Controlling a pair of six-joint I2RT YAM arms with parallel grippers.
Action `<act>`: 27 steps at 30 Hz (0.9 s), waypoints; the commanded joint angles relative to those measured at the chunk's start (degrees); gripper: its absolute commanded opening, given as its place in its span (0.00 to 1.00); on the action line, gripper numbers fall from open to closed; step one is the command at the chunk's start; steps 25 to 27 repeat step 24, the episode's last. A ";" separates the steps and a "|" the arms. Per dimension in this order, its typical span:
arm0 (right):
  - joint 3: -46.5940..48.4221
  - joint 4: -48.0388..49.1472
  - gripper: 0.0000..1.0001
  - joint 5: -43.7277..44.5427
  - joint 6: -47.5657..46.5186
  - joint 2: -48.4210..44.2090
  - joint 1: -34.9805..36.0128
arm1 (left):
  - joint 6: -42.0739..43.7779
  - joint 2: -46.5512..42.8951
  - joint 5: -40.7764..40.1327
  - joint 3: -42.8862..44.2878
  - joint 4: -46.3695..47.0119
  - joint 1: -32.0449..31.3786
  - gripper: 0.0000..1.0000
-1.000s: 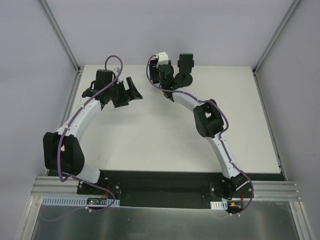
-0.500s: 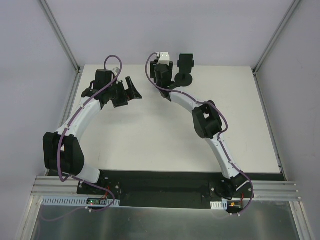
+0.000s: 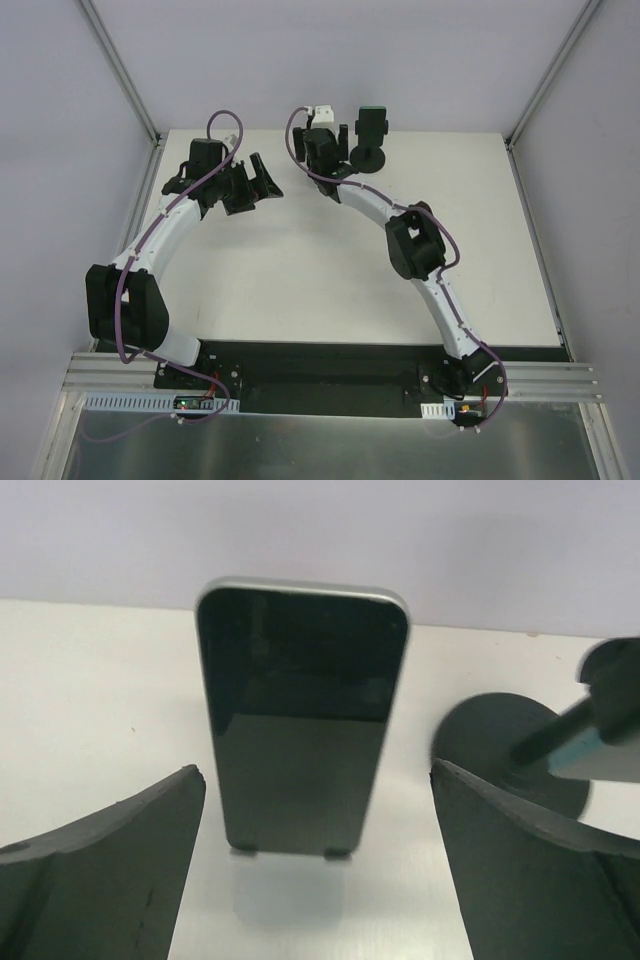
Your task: Place the phone on the phone stand
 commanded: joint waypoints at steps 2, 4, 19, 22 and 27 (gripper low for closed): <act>-8.56 0.68 0.96 0.61 -5.96 -17.20 2.12 | -0.35 -2.09 0.86 -0.63 1.16 0.49 0.93; -12.18 0.33 0.96 -0.53 -9.29 -24.05 3.17 | -0.61 -2.52 1.21 -0.63 1.16 0.49 0.92; -73.07 -28.76 0.96 -6.42 16.26 -87.58 10.91 | 4.57 -12.27 -9.50 -2.91 3.09 -1.70 0.95; -81.09 -32.44 0.96 -6.52 16.18 -102.35 11.44 | 5.10 -16.49 -11.88 -3.35 3.44 -4.08 0.97; -80.93 -37.80 0.96 -5.29 16.26 -112.42 11.53 | 2.05 -20.18 -8.04 -2.04 3.44 -4.08 0.99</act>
